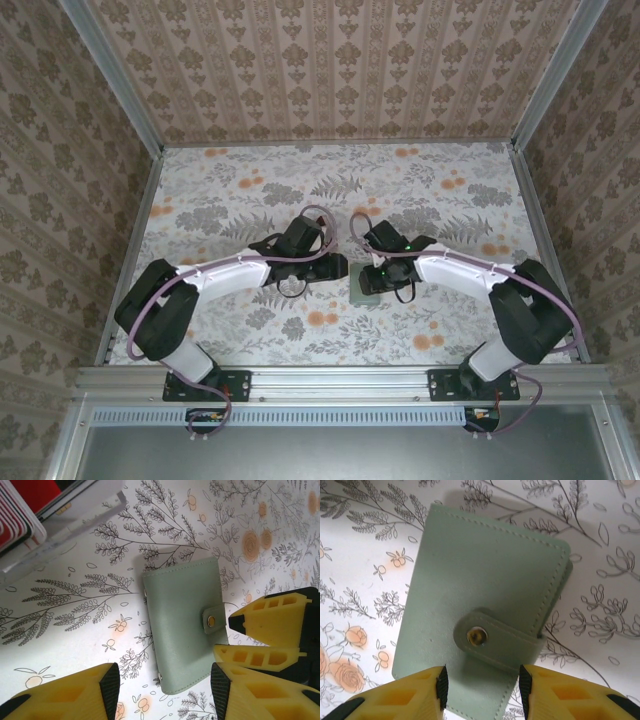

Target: Put the credit cards into the card holder

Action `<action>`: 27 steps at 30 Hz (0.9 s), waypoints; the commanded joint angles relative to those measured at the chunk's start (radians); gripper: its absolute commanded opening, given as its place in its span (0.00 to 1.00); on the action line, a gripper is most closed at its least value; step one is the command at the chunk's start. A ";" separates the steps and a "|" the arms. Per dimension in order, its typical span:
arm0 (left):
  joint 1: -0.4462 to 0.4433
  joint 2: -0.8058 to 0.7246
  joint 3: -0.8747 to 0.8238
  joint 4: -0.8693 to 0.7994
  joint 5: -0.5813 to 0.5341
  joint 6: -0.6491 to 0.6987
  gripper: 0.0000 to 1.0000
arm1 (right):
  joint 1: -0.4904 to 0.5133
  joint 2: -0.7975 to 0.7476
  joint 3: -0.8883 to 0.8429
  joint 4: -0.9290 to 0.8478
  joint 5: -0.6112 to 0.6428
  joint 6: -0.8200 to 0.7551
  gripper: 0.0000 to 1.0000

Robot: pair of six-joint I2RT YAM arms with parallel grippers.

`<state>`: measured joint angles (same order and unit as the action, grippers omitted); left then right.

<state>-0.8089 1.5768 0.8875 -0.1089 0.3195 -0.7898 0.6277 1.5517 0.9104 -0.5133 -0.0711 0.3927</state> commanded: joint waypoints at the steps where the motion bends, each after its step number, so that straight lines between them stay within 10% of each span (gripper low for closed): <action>1: 0.003 -0.018 -0.014 -0.008 -0.031 -0.005 0.53 | 0.027 0.036 0.075 -0.078 0.126 0.005 0.44; 15: 0.012 -0.020 -0.036 0.016 -0.031 -0.005 0.53 | 0.084 0.186 0.168 -0.151 0.242 0.012 0.42; 27: 0.016 0.004 -0.035 0.047 -0.003 -0.010 0.52 | 0.088 0.115 0.106 -0.084 0.207 0.040 0.00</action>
<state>-0.7952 1.5768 0.8566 -0.0967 0.2951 -0.7933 0.7120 1.6871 1.0573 -0.5987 0.1356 0.4171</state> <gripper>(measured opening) 0.525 0.044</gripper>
